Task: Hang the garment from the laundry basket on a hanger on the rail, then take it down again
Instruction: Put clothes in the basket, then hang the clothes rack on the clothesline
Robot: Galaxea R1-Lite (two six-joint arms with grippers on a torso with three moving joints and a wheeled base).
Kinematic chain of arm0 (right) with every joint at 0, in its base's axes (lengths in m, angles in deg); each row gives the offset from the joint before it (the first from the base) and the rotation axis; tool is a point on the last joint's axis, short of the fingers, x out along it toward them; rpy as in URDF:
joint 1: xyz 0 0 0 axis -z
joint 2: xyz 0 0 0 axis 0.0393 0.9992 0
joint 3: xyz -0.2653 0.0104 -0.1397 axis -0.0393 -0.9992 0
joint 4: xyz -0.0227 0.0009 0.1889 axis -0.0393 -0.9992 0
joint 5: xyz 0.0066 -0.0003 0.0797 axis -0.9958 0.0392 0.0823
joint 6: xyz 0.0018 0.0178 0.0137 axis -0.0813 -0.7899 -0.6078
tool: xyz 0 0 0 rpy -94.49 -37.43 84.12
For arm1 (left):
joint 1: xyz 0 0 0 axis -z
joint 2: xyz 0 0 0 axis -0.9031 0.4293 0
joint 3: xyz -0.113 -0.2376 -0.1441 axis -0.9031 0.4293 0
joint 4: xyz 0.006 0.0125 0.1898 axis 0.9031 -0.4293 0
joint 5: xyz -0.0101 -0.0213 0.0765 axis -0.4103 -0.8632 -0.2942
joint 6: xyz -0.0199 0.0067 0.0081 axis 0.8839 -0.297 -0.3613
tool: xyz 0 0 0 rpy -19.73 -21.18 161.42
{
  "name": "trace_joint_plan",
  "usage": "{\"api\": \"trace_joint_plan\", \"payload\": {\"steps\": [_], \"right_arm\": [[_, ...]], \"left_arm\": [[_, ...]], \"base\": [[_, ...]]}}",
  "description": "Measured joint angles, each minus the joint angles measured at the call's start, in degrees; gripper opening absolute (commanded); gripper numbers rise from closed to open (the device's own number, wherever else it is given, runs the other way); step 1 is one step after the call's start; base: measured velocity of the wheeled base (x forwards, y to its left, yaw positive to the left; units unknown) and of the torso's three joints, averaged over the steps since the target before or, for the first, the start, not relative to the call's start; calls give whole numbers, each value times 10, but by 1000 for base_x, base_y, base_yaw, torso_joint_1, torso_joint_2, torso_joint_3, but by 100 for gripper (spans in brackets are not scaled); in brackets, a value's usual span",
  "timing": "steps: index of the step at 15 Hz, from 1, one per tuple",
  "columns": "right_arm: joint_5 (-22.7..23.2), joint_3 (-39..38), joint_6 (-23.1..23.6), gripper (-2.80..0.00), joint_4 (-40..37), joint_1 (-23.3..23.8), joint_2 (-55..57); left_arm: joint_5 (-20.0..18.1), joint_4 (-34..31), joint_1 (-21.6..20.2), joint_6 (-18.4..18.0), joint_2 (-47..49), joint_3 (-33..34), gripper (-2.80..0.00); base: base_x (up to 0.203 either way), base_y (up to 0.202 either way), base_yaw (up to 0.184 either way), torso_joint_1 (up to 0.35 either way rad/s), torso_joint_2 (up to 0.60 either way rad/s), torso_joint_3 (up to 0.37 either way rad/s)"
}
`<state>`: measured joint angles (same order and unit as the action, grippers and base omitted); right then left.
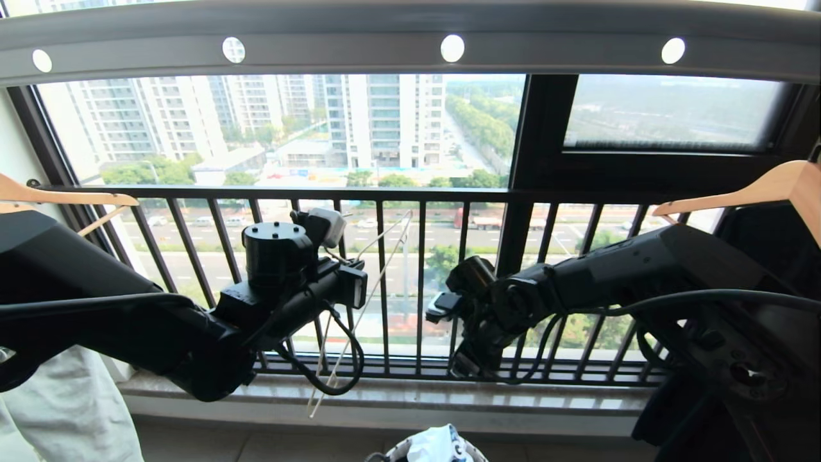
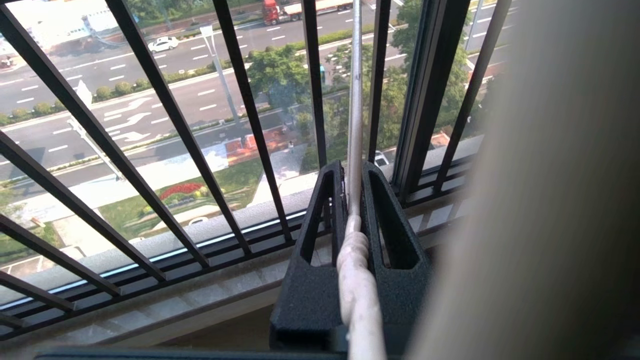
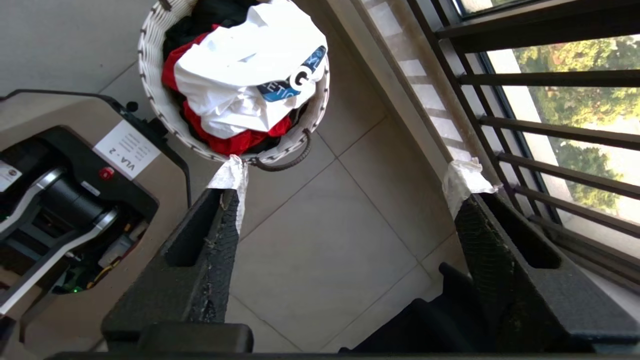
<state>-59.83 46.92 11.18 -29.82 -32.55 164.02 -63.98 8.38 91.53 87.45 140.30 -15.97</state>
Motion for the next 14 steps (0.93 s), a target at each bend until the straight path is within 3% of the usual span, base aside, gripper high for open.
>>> {"api": "trace_joint_plan", "payload": {"steps": [5, 9, 14], "right_arm": [[-12, -171, -107, -280, 103, -20, -105], [-72, -307, -192, -280, 148, -37, -243], [-123, -354, -180, -280, 170, -48, -355]], "left_arm": [[-1, -84, 4, -6, -16, -2, -280], [-2, -114, 14, -9, -32, -5, -280], [-1, -242, 34, -26, -95, -3, -280]], "base": [[0, 0, 0, 0, 0, 0], [0, 0, 0, 0, 0, 0], [0, 0, 0, 0, 0, 0]]}}
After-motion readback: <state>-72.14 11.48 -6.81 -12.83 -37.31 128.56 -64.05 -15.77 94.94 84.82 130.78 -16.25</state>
